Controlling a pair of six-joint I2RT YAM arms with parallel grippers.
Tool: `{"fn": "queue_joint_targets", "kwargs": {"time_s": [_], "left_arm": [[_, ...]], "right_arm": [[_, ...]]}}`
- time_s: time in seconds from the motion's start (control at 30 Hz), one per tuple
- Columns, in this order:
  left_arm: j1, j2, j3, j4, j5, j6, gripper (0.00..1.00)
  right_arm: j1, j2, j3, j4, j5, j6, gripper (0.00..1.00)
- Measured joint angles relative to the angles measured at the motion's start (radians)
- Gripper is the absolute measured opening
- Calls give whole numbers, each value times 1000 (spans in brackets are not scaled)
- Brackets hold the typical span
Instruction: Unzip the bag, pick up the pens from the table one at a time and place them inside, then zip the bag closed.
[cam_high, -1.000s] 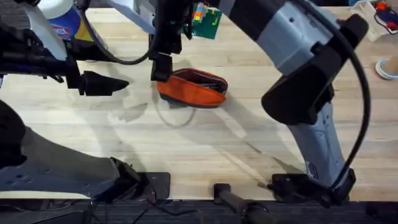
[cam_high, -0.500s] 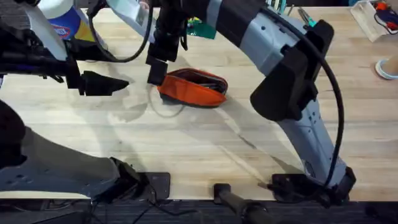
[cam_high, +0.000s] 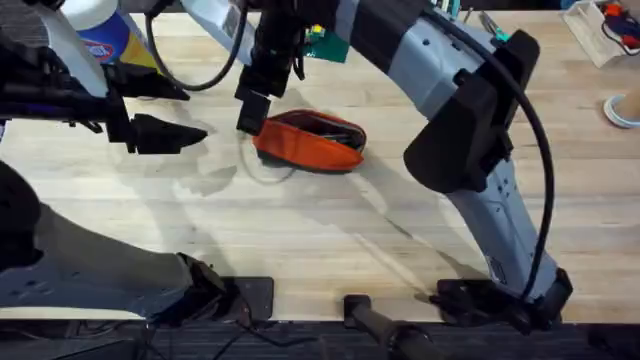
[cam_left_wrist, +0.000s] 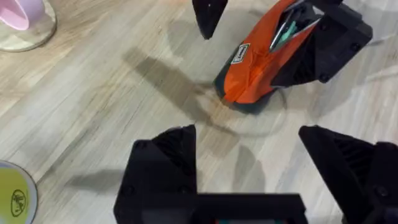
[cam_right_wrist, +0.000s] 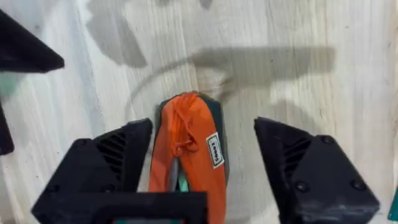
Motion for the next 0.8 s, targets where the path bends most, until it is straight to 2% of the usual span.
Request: {"fn": "queue_joint_targets", "kwargs": {"time_s": [0.07,0.27,0.37,0.4,0.43,0.8], "left_arm": [[0,0,0,0,0,0,995],[0,0,0,0,0,0,995],[0,0,0,0,0,0,995],[0,0,0,0,0,0,995],[0,0,0,0,0,0,995],[0,0,0,0,0,0,995]], "right_arm": [[0,0,0,0,0,3,904],[0,0,0,0,-11,13,358],[0,0,0,-6,-16,13,197],[0,0,0,-12,-17,11,96],[0,0,0,-20,-19,16,51],[0,0,0,-28,-27,17,31]]}}
